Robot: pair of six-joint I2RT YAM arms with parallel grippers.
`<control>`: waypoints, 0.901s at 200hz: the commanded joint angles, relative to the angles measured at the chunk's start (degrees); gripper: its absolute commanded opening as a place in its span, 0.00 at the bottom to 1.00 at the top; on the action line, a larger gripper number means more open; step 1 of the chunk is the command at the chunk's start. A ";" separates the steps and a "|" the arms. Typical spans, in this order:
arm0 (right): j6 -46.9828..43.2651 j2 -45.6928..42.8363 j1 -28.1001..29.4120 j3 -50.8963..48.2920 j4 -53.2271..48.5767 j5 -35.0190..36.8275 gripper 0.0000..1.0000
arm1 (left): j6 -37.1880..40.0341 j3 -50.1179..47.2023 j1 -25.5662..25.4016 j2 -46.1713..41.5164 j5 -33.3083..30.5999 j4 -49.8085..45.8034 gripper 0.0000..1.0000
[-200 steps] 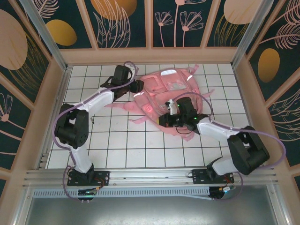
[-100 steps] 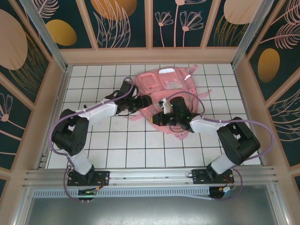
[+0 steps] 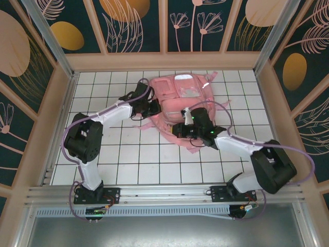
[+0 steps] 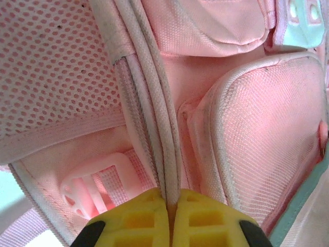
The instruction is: Pack the student bag
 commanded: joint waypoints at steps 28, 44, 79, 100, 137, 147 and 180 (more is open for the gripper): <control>1.91 -8.49 -10.66 -8.68 -13.62 -3.49 0.00 | 24.41 11.58 5.91 8.76 -1.37 -2.26 0.00; 1.29 -7.61 -11.39 -8.64 -13.38 -4.24 0.00 | 25.45 15.76 6.38 11.78 1.78 -3.61 0.00; -2.92 -4.69 -4.30 -0.51 -12.76 -2.31 0.11 | 13.86 24.95 6.56 16.45 5.82 -12.79 0.00; -5.09 -1.06 -0.08 6.65 -16.52 3.36 0.21 | 7.36 19.08 6.56 11.92 4.09 -13.97 0.00; -5.75 4.92 5.40 12.11 -15.07 9.07 0.41 | -2.59 6.72 6.47 2.49 5.44 -10.40 0.00; -5.99 6.81 6.77 13.93 -15.48 11.00 0.42 | -5.47 4.47 6.37 0.82 7.03 -9.36 0.00; -4.22 11.20 13.31 19.95 -19.23 23.29 0.36 | -10.40 0.62 5.45 -2.92 9.35 -6.64 0.00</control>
